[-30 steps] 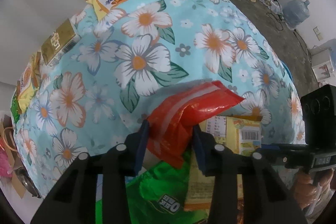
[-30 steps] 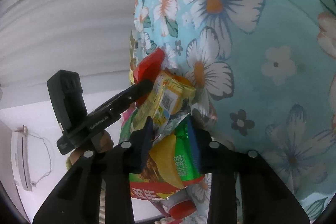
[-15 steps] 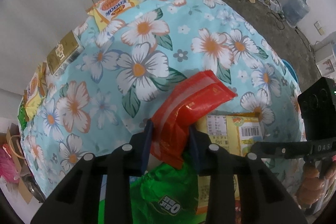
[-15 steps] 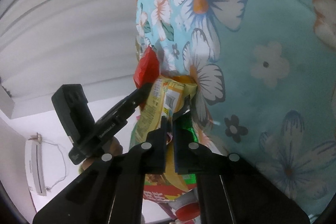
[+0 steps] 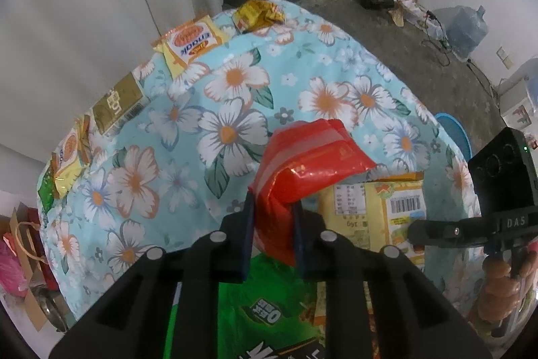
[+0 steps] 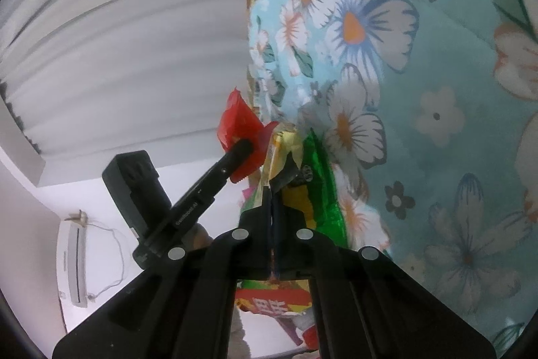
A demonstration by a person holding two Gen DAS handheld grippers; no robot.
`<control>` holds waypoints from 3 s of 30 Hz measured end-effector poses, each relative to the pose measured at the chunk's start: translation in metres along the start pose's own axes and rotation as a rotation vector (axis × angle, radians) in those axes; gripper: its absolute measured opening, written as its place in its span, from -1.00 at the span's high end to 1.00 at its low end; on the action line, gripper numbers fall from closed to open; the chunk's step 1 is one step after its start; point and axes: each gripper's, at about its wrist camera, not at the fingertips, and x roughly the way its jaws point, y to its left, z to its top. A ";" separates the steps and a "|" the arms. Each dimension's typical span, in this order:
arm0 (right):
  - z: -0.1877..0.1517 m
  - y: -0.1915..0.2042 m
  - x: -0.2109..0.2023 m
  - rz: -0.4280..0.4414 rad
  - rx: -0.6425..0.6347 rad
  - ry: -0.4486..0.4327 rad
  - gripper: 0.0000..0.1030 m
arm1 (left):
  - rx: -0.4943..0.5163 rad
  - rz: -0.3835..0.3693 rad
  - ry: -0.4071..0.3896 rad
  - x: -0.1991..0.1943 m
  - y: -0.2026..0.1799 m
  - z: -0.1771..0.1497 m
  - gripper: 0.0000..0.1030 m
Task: Collect trash
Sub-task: 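Grasp the red wrapper with the left tool while the right tool grasps a green chip bag, then carry the red wrapper and green bag toward the blue wastebasket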
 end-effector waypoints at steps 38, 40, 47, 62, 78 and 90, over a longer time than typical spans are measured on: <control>-0.085 0.012 -0.092 0.151 -0.029 -0.076 1.00 | -0.129 0.043 -0.560 -0.157 -0.048 -0.152 0.66; -0.091 0.010 -0.099 0.142 -0.032 -0.072 1.00 | -0.152 0.033 -0.586 -0.160 -0.055 -0.162 0.66; -0.101 0.012 -0.113 0.110 -0.065 -0.112 1.00 | -0.150 0.023 -0.619 -0.155 -0.093 -0.181 0.66; -0.102 -0.017 -0.154 0.052 -0.049 -0.177 1.00 | -0.013 0.067 -0.554 -0.098 -0.169 -0.157 0.66; -0.098 -0.045 -0.224 0.042 -0.012 -0.257 1.00 | 0.092 0.112 -0.508 -0.058 -0.201 -0.127 0.66; -0.097 -0.060 -0.263 0.061 0.016 -0.336 1.00 | 0.150 0.102 -0.496 -0.043 -0.227 -0.111 0.65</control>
